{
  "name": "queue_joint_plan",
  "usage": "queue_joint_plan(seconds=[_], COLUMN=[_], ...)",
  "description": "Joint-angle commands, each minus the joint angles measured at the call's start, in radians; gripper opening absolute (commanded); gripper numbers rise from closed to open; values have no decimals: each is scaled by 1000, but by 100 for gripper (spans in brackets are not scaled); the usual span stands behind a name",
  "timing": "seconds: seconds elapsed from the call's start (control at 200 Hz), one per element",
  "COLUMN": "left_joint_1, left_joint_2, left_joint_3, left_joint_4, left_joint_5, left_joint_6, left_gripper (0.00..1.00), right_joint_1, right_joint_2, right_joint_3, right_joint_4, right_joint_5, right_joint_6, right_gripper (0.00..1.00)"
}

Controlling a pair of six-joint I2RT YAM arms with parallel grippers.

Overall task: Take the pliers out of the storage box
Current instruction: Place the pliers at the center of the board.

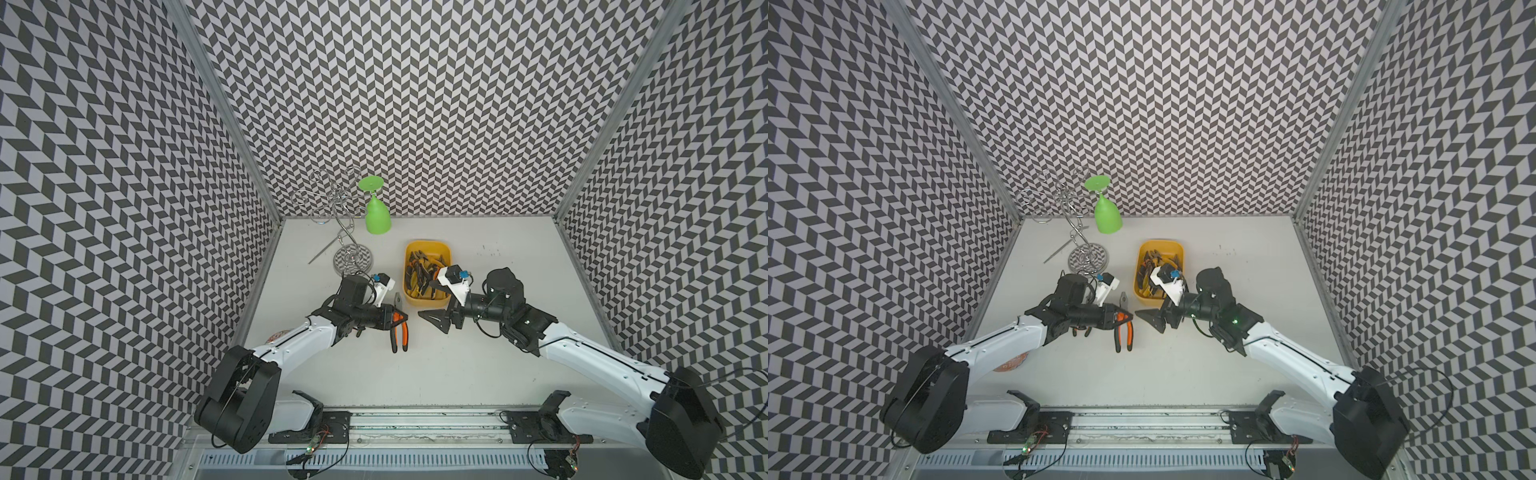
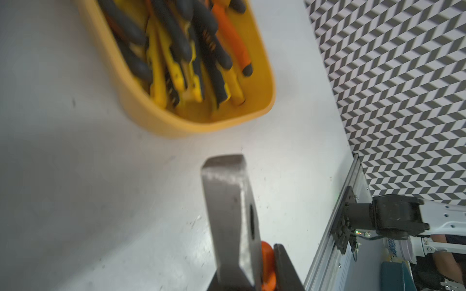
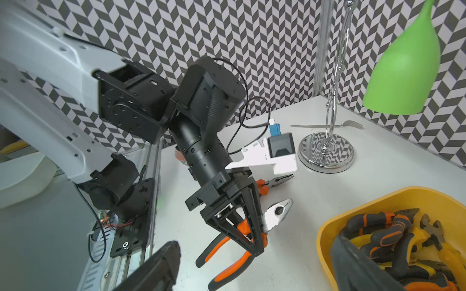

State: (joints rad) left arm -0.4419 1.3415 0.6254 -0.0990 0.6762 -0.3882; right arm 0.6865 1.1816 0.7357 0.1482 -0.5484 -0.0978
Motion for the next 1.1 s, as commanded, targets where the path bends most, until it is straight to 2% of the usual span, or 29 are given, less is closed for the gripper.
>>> queue_joint_plan(seconds=[0.0,0.13,0.205,0.456,0.596,0.716,0.861,0.946,1.097], left_joint_1=[40,111,138,170,176,182,186,187,189], left_joint_2=[28,115,162,269,301,294,263,241,229], left_joint_3=[-1,45,85,93,96,84,72,68,72], left_joint_4=[-37,-123,-194,-173,-175,-186,-195,-197,-220], left_joint_5=[23,44,3,-27,-41,-57,-80,-101,-121], left_joint_6=[46,123,171,121,112,111,107,103,111], left_gripper=[0,0,0,0,16,22,34,46,48], right_joint_1=[16,26,30,34,34,34,34,34,34], right_joint_2=[-4,16,24,45,45,36,28,10,-19], right_joint_3=[-7,4,8,18,14,8,14,1,-17], right_joint_4=[-6,-37,-48,-48,-52,-45,-34,10,52], right_joint_5=[-5,9,13,27,45,74,189,258,327], right_joint_6=[-55,-71,-78,-76,-74,-68,-39,-14,20], right_gripper=[96,96,96,96,96,96,94,94,94])
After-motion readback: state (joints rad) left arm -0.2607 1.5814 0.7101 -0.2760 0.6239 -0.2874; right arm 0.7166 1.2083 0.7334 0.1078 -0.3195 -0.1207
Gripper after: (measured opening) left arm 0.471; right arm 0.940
